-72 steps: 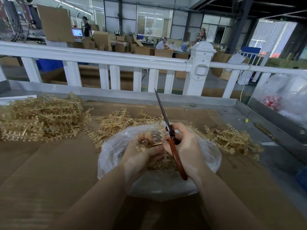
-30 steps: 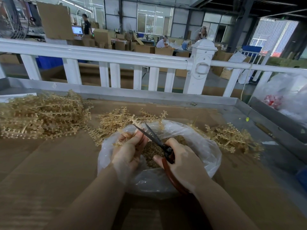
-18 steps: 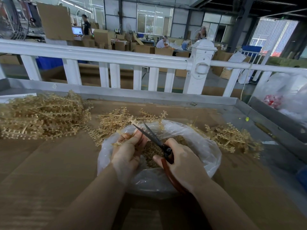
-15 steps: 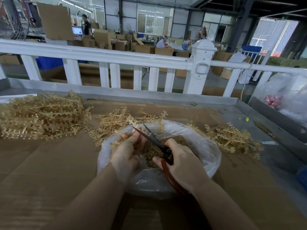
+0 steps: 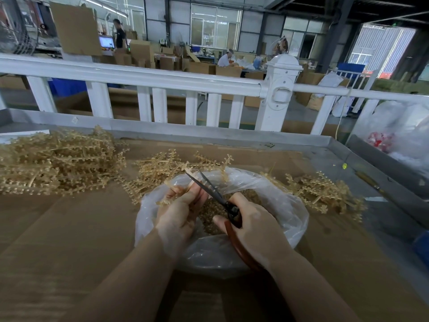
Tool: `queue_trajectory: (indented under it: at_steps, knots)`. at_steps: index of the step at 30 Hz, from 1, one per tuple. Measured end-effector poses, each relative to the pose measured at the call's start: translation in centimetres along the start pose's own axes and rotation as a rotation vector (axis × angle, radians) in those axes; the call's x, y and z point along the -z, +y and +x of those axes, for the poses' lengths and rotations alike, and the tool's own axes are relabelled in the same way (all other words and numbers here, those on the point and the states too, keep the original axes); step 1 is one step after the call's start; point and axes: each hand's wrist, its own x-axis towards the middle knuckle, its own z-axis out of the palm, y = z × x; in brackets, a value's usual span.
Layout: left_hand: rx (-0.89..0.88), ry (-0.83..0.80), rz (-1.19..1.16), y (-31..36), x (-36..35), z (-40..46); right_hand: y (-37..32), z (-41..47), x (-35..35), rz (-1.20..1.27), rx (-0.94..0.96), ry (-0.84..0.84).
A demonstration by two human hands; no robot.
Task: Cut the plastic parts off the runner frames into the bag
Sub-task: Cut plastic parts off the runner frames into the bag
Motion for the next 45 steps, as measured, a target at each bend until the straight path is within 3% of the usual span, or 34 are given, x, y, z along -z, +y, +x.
queue_trajectory:
  at_steps: [21,33,45]
  knots:
    - [-0.016,0.002,0.081,-0.1,0.0,-0.3,0.2,-0.2,-0.1,-0.047,0.043,0.032]
    - [-0.031,-0.085,0.146,-0.6,0.4,-1.0,0.4,-0.2,-0.8,-0.044,0.031,0.021]
    - [0.056,-0.1,0.167,-0.2,0.2,-1.5,0.4,0.2,-1.1,-0.034,0.054,0.049]
